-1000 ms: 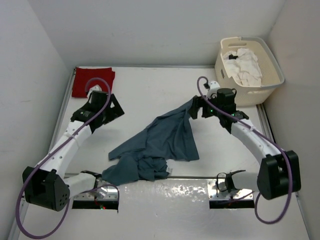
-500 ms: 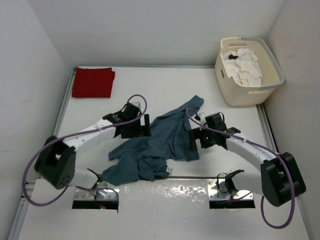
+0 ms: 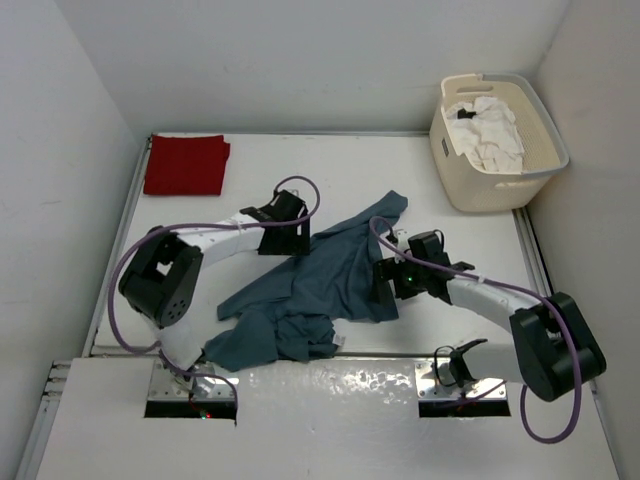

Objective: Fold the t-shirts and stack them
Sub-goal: Flatten out the tshirt

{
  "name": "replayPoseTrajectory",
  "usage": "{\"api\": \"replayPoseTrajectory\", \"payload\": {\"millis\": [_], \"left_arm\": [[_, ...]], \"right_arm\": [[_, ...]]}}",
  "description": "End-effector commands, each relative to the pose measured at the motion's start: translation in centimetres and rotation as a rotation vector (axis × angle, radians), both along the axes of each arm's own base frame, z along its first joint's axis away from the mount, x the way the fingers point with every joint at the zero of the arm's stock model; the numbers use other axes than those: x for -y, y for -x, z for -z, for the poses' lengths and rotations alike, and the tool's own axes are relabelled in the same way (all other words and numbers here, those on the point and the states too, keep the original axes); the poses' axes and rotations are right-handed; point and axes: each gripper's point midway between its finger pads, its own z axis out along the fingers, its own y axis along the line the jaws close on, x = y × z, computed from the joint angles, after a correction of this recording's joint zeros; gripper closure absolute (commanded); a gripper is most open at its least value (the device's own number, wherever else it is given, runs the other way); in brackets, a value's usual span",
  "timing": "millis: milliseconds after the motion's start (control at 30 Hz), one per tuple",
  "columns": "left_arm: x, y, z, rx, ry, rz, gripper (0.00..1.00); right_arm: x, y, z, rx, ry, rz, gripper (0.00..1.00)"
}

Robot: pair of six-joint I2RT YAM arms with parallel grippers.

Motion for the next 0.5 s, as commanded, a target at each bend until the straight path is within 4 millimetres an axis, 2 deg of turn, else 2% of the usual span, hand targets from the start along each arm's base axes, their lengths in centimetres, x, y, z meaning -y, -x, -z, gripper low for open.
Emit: {"api": "replayPoseTrajectory", "payload": {"millis": [0, 133, 167, 233, 267, 300, 333, 367, 400, 467], "left_arm": [[0.9, -0.9, 0.6, 0.017, -0.015, 0.052, 0.27], [2.1, -1.0, 1.2, 0.016, 0.029, 0.102, 0.34], [2.0, -1.0, 1.5, 0.01, 0.021, 0.092, 0.45], [1.7, -1.5, 1.5, 0.024, 0.002, 0.073, 0.59], [1.8, -1.6, 1.7, 0.021, 0.006, 0.08, 0.69], [2.1, -1.8, 1.7, 0.025, 0.014, 0.084, 0.75], [2.2, -1.7, 1.9, 0.019, 0.013, 0.094, 0.9], [2.3, -1.9, 1.9, 0.021, 0.014, 0.097, 0.97], [2.4, -2.0, 1.9, 0.025, 0.015, 0.1, 1.0], [2.6, -2.3, 1.6, 0.041, 0.022, 0.104, 1.0]], "right_arm": [[-0.8, -1.3, 0.0, 0.013, -0.014, 0.009, 0.02], [-1.0, -1.6, 0.7, 0.002, -0.003, -0.007, 0.03], [-1.0, -1.5, 0.9, -0.005, 0.004, -0.017, 0.05], [-0.9, -0.9, 1.3, -0.022, 0.024, -0.052, 0.09], [-0.9, -0.4, 1.7, -0.043, 0.029, -0.069, 0.12], [-0.8, -0.1, 1.9, -0.053, 0.035, -0.079, 0.18], [-0.8, 0.3, 2.3, -0.067, 0.047, -0.091, 0.19], [-0.7, 0.4, 2.6, -0.075, 0.058, -0.088, 0.19], [-0.5, 0.5, 2.9, -0.081, 0.071, -0.081, 0.19], [-0.2, 0.1, 3.7, -0.083, 0.106, -0.071, 0.27]]}}
